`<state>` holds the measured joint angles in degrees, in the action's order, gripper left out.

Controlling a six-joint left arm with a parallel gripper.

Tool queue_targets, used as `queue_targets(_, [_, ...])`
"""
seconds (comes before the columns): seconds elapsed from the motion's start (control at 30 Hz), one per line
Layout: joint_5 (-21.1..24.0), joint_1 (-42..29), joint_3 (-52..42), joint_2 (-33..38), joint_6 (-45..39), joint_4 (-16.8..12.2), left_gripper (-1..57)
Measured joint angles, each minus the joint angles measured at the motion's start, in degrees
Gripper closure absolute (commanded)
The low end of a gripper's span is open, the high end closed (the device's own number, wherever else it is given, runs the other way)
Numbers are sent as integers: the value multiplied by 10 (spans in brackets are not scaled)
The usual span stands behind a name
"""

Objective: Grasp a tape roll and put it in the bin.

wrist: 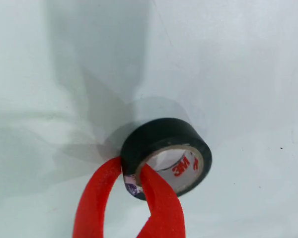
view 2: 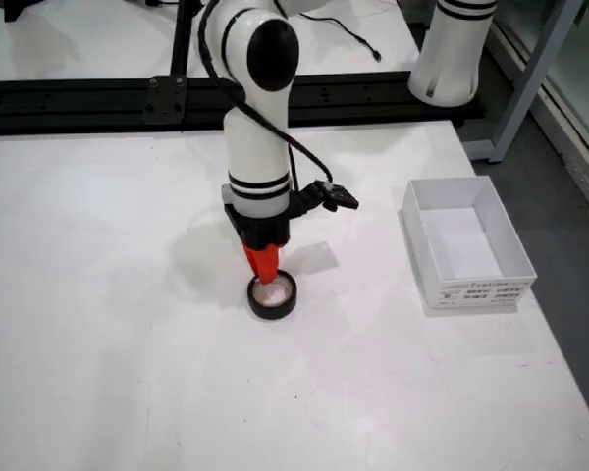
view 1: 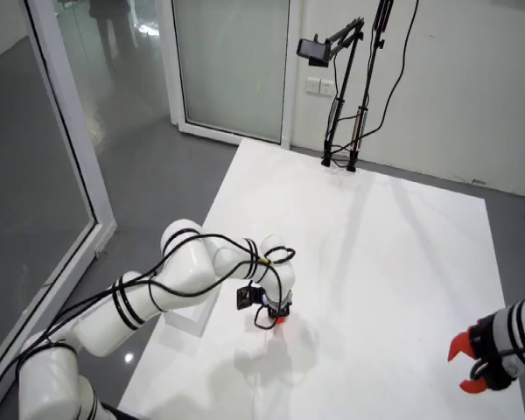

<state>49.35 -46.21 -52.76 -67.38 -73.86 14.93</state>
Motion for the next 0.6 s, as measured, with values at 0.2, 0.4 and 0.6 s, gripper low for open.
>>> queue_targets(0.2, [0, -1, 2, -5, 0, -3, 572])
queue_targets(0.4, [7, -2, 11, -9, 1, -10, 572])
queue_targets(0.6, [40, -4, 39, -12, 7, -15, 572])
